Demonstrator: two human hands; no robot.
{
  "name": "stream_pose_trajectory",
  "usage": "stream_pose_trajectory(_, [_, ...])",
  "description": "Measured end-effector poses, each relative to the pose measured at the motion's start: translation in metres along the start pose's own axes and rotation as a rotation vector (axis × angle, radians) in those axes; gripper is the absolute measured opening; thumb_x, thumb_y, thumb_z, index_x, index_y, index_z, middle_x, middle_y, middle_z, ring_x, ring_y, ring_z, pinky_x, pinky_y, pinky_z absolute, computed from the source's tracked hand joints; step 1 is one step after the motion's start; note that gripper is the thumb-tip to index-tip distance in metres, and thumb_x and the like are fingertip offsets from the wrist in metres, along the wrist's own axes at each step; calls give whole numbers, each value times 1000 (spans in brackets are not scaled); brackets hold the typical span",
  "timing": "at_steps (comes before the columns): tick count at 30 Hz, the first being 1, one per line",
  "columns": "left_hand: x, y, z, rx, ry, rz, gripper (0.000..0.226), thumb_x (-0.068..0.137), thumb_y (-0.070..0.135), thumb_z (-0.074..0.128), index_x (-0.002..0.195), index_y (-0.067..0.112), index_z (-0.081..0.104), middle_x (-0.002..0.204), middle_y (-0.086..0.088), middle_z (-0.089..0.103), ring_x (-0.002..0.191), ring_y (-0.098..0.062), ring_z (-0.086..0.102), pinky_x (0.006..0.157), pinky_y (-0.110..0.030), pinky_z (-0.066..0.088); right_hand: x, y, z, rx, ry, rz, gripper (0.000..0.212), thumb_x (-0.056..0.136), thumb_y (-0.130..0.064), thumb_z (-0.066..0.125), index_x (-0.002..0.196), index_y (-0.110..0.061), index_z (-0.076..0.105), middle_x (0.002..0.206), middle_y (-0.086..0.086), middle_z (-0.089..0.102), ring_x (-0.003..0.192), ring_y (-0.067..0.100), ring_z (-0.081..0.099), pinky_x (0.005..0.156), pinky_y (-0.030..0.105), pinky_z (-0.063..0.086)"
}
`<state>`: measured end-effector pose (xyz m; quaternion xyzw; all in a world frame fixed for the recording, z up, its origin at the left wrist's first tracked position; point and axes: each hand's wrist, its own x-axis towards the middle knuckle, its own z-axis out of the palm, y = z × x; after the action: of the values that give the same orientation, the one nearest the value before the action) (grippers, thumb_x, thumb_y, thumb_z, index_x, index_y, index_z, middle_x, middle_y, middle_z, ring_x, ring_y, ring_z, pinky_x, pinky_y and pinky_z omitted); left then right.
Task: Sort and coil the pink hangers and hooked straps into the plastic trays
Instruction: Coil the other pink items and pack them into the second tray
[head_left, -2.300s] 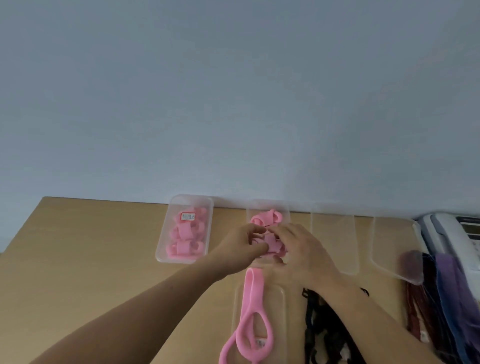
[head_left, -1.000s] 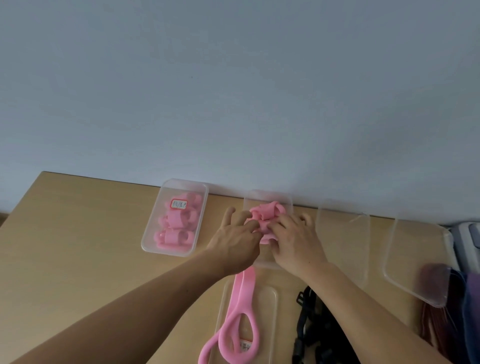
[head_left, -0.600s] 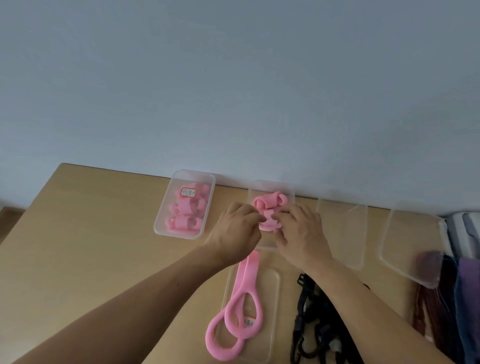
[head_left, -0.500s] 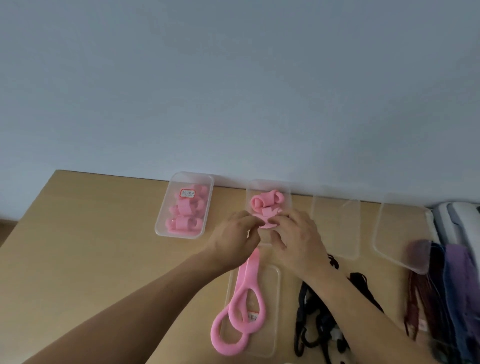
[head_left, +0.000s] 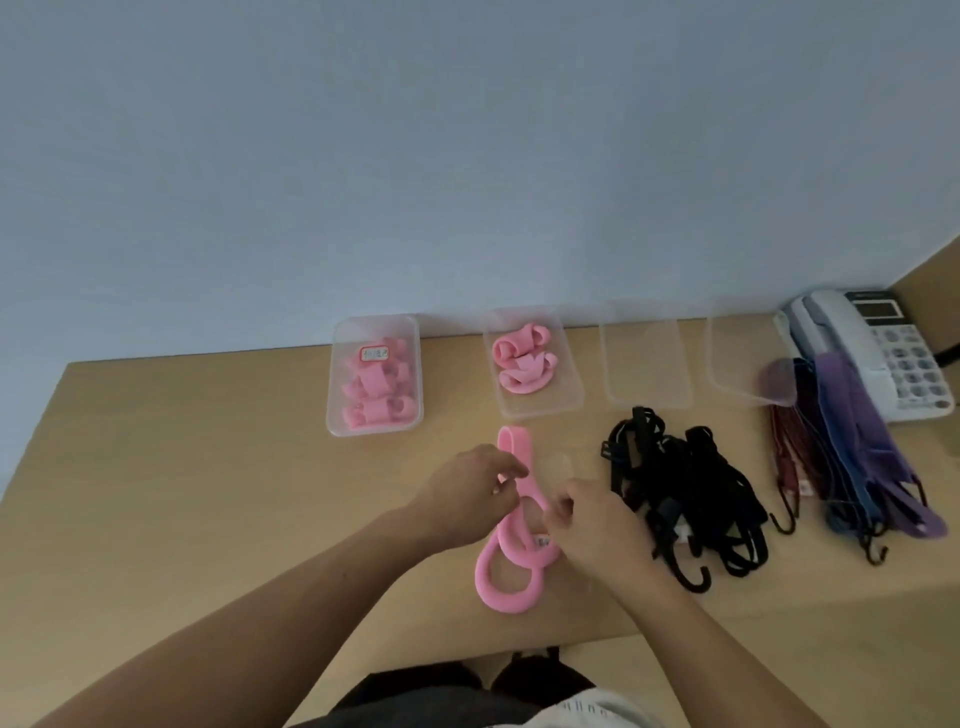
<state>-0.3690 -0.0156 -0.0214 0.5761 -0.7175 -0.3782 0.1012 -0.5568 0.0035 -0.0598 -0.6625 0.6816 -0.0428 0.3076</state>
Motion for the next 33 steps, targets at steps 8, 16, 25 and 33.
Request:
stream_pose_trajectory(8, [-10,-5,9,23,-38,-9,35,91,21,55,126,25,62,124,6,63,104,-9,60,84,-22,45,-10,4,20,9,5,152,18,83,-32,65,91,-20,53,87,-5,60,71,11,56,53,23,39])
stream_pose_trajectory(16, [-14,-3,3,142,-161,70,78,78,21,69,147,32,36,151,10,38,138,-11,31,109,-27,31,-13,-16,-20,815,-170,345,9,81,-8,65,74,-3,66,55,6,63,45,12,55,45,23,41])
stream_pose_trajectory(25, [-24,26,-38,42,50,290,75,74,23,62,146,28,42,151,14,39,144,1,22,116,-26,28,-14,-46,-99,1392,-387,330,3,76,-4,67,73,-4,67,57,5,51,45,11,49,38,20,39])
stream_pose_trajectory(33, [-20,55,-62,-103,238,271,46,91,36,50,134,22,57,135,7,60,124,-8,55,103,-35,45,-6,-53,-133,1524,-503,264,20,57,-14,75,70,-10,61,56,2,50,41,7,46,35,18,34])
